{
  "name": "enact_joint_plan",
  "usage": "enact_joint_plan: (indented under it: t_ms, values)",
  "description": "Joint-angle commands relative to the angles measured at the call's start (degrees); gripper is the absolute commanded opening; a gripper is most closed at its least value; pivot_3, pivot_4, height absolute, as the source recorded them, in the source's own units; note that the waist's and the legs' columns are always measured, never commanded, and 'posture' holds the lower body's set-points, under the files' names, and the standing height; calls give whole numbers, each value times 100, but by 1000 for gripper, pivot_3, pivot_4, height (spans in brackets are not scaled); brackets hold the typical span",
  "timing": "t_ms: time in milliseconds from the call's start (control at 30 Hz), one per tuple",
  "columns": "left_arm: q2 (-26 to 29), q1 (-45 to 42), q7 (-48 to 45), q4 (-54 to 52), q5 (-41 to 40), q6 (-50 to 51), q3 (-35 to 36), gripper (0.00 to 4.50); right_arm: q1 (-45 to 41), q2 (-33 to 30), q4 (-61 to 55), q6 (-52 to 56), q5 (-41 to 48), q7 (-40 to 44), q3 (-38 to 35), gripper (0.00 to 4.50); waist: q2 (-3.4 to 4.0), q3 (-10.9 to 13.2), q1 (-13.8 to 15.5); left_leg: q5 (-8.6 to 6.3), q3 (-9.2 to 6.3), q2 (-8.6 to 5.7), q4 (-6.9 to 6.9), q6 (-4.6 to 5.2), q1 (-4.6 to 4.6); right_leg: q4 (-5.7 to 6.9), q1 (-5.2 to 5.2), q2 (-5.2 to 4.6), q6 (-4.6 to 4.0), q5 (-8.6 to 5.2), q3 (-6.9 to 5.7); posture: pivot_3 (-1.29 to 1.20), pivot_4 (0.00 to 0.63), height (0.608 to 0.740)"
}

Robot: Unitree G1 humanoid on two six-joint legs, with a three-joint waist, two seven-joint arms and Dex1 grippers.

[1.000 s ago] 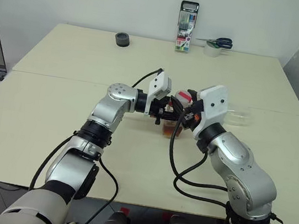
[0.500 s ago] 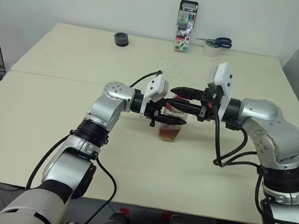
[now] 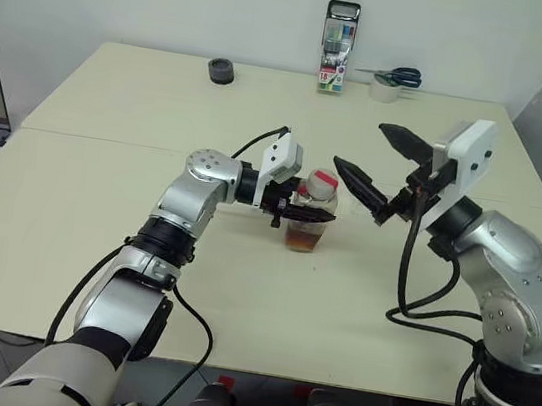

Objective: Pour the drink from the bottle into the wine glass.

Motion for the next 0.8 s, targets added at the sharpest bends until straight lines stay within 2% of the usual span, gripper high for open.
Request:
enact_joint_plan:
  t_ms: [33,167,300,800]
  values:
    - [-49,-159,110,-83,-67,-92,167,1783,267,330,-473,373,-222,-773,387,4500,0,0,-1,0,1,0,2,0,0,2,1,2,0,0,-1,0,150,740]
    - [-89,-199,126,-29,-55,-133,139,1783,338,860,-403,325,-715,-1533,796,4500,0,0,-1,2,2,-2,3,2,2,7,0,1,0,0,3,0,150,740]
    - [-109,-214,115,-7,-43,-153,126,1783,200,1202,-240,214,-1043,-1885,938,4500,1,0,-1,3,3,-3,2,2,3,9,-1,2,0,0,2,0,150,740]
    - [-130,-252,109,139,-17,-280,117,1782,156,1431,-141,462,-1199,-1875,1248,4500,1,-1,-4,3,3,-4,1,2,4,9,0,2,0,0,-1,0,150,740]
